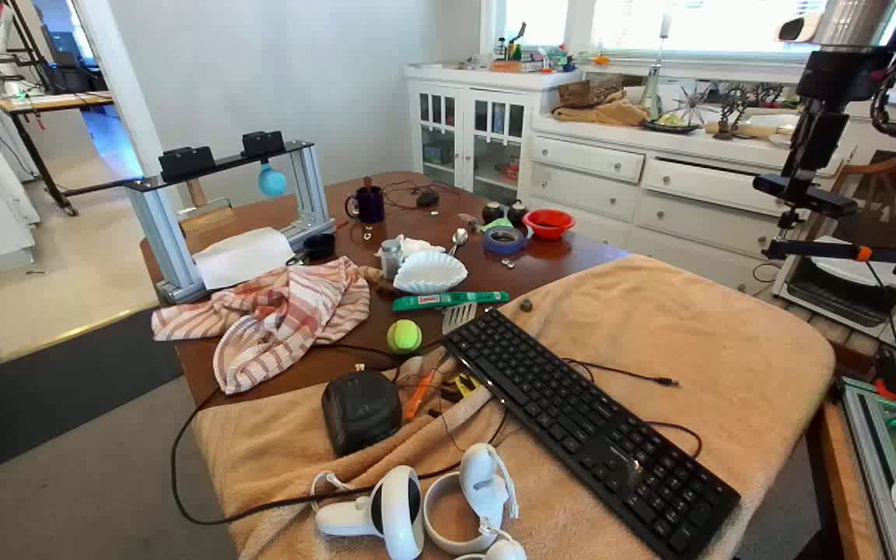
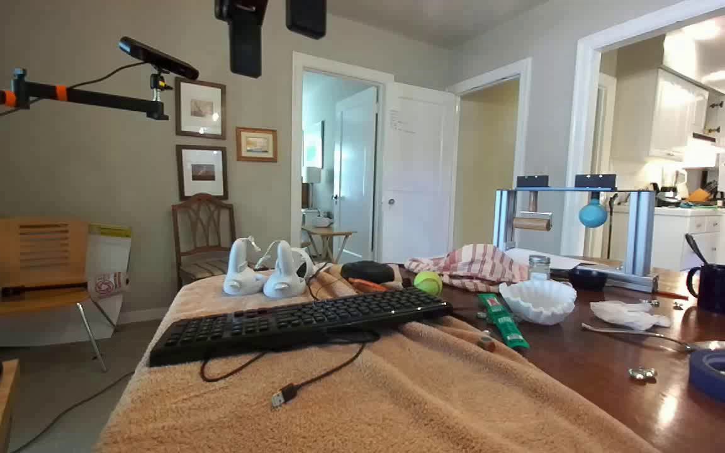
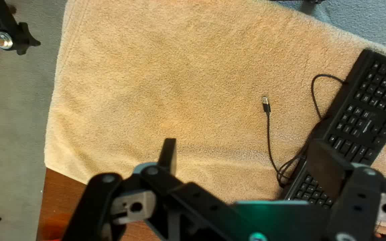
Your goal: Move one white game controller to the right
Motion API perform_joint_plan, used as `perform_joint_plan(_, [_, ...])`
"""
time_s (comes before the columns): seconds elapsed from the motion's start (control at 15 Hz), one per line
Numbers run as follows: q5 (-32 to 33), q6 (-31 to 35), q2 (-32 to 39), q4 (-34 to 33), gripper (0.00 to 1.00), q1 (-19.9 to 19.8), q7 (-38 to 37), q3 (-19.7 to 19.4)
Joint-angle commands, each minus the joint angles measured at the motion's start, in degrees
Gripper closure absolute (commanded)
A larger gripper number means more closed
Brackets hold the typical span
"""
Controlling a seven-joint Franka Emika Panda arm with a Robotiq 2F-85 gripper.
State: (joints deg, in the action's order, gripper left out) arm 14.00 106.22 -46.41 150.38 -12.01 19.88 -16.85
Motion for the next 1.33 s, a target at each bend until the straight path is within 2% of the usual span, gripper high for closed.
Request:
perform_joint_plan(0.0, [0.2, -0.2, 0.0, -0.1, 0.00, 0.3, -0.2, -0.2])
perform_joint_plan(0.4, [0.2, -0.2, 0.0, -0.1, 0.00, 0.3, -0.2, -0.2])
perform_joint_plan(0.47, [-0.3, 1.8, 0.6, -0.2, 0.00, 1.1, -0.6, 0.2])
perform_joint_plan(0.6, [0.3, 6.0, 2.1, -0.9, 0.00, 3.3, 1.1, 0.9])
perform_joint_plan(1.07, [-8.1, 14.7, 12.1, -10.5, 0.00, 15.3, 11.6, -0.4])
perform_joint_plan(1.27, [-11.5, 18.5, 17.5, -14.5, 0.00, 19.3, 15.8, 1.1])
